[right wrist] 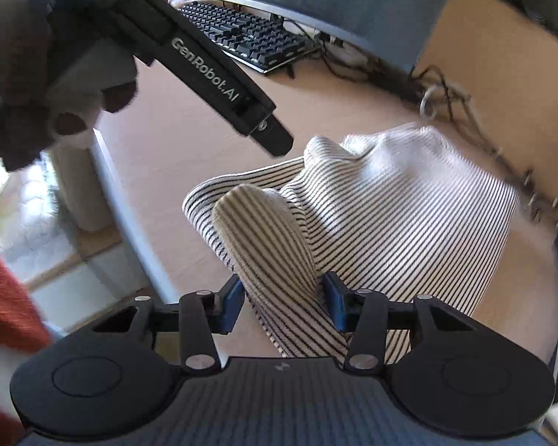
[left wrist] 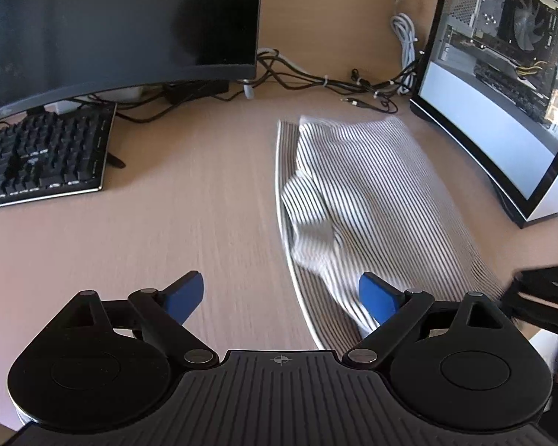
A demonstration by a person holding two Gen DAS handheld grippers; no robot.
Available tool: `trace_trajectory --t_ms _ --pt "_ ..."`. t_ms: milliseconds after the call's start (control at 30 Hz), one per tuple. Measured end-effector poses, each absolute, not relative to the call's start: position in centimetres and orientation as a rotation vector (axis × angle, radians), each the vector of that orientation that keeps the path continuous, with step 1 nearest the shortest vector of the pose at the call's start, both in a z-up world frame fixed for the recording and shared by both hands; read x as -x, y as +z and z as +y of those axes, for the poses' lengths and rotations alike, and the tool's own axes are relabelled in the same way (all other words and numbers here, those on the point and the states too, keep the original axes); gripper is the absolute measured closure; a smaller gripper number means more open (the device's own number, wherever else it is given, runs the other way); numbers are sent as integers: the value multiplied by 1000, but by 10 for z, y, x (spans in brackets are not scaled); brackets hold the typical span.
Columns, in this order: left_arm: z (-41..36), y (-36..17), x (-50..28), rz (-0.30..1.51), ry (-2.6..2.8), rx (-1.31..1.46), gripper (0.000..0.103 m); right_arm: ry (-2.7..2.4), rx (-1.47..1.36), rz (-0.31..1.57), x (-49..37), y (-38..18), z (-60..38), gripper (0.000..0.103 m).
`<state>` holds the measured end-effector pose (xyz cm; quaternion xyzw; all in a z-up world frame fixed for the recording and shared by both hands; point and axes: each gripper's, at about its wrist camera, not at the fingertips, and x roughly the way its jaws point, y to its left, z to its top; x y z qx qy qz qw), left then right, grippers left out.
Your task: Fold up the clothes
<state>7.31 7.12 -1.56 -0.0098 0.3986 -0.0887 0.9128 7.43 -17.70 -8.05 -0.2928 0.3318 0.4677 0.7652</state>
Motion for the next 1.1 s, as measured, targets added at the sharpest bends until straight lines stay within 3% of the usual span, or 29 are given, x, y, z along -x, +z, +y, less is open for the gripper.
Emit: trace_trajectory --t_ms 133,267,433,600,800,900,967,1100 --pt "77 -16 -56 850 -230 35 8 1052 648 756 -61 -77 -208 58" --pt "88 -30 -32 989 -407 224 8 1074 674 709 -52 -80 -221 58" --pt "87 -68 -9 1074 -586 521 8 1119 711 646 -44 -83 -228 49" --pt "75 -102 -14 1072 -598 760 8 1174 901 483 -25 -92 -234 40" --pt "60 -104 -21 1052 -643 931 8 1137 1077 260 -7 -125 -229 24" --pt "65 -103 -28 1019 -633 1050 8 1087 1213 85 3 -151 -222 24" --pt "67 -98 -29 1004 -622 1060 8 1069 1236 38 7 -157 -219 28" --pt "81 -80 -26 969 -584 940 8 1084 993 281 -11 -112 -216 61"
